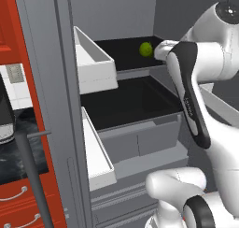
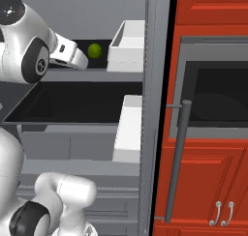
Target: Take the cheese, fish, and lime from the fridge and place them on the plate on the dining counter to create an appetizer plate.
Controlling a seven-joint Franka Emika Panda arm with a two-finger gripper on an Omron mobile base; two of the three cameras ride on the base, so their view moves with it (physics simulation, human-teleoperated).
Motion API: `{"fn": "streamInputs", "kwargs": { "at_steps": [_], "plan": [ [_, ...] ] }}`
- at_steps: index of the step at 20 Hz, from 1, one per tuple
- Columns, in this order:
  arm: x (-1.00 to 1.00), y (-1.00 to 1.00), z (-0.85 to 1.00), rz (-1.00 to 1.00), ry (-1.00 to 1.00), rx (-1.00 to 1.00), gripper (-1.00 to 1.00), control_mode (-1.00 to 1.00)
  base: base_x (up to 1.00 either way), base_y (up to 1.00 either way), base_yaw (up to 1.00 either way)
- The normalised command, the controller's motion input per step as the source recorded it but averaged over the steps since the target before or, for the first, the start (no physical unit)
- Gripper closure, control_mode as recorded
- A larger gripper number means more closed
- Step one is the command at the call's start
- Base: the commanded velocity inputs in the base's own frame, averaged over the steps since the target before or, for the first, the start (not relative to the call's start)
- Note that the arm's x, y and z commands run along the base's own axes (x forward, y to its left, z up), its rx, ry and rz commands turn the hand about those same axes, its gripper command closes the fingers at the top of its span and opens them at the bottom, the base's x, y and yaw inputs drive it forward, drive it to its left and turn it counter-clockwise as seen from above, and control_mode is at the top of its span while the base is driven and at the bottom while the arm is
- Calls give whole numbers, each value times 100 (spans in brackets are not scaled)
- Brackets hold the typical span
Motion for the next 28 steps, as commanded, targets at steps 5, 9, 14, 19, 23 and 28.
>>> {"fn": "streamInputs", "kwargs": {
  "at_steps": [5, 9, 14, 19, 23, 28],
  "plan": [
    [46, 0, -11, 0, 0, 2, -100, -100, 0, 0, 0],
    [52, 0, -5, 0, 0, 1, -100, -100, 0, 0, 0],
    [52, 0, -1, 0, 0, 0, -100, -100, 0, 0, 0],
    [48, 0, -8, 0, 0, 0, -100, -100, 0, 0, 0],
    [52, 0, -14, 0, 0, 0, -100, -100, 0, 0, 0],
    [61, 0, -16, 0, 0, 0, -100, -100, 0, 0, 0]
  ]
}}
